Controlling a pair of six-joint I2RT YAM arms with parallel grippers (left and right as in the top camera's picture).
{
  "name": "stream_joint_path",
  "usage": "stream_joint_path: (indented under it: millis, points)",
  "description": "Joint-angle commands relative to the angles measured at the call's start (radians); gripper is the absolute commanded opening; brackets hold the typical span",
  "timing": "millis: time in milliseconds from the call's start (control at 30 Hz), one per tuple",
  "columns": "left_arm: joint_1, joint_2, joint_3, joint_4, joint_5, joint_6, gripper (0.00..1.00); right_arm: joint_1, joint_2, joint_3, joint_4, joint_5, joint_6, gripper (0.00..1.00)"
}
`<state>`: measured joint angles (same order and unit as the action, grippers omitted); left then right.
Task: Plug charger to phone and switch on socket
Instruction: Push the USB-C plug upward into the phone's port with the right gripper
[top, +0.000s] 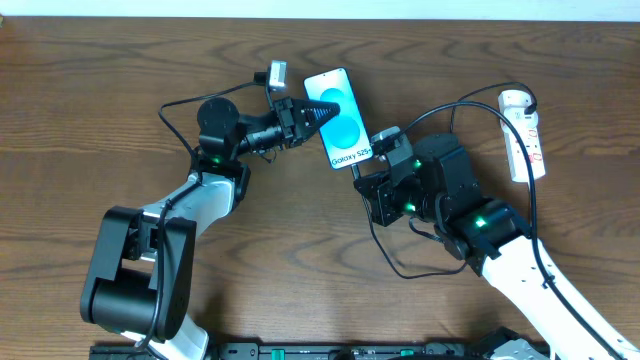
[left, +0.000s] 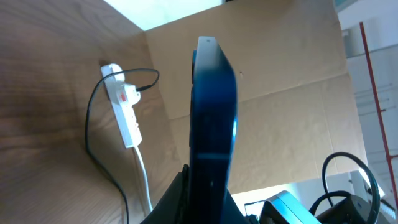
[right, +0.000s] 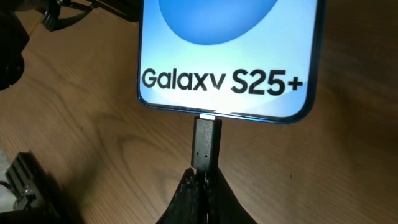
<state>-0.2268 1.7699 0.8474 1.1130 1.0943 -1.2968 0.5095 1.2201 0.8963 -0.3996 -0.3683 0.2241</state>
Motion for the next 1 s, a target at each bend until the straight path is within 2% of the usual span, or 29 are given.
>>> stream_joint_path:
  millis: [0, 100, 333, 567, 733, 867, 967]
  points:
    - [-0.056, -0.004, -0.010, 0.012, 0.240, 0.029, 0.07, 0.001, 0.001, 0.039, 0.060, 0.063, -0.031, 0.01]
    - [-0.056, -0.004, -0.010, 0.011, 0.261, 0.090, 0.07, 0.001, 0.000, 0.039, 0.057, 0.063, -0.031, 0.01]
    - [-0.056, -0.004, -0.010, 0.016, 0.286, 0.127, 0.08, -0.006, -0.029, 0.050, 0.106, 0.062, -0.014, 0.03]
    - [-0.056, -0.004, -0.010, 0.041, 0.254, 0.180, 0.08, -0.015, -0.060, 0.051, -0.010, 0.071, -0.016, 0.23]
    - [-0.056, -0.004, -0.010, 0.041, 0.192, 0.216, 0.07, -0.024, -0.167, 0.052, -0.143, 0.071, -0.050, 0.44]
    - [-0.056, -0.004, -0.010, 0.041, 0.160, 0.236, 0.07, -0.022, -0.204, 0.051, -0.254, 0.082, -0.050, 0.53]
    - [-0.056, -0.004, -0.010, 0.037, 0.114, 0.237, 0.07, 0.012, -0.166, 0.051, -0.297, 0.127, -0.049, 0.54]
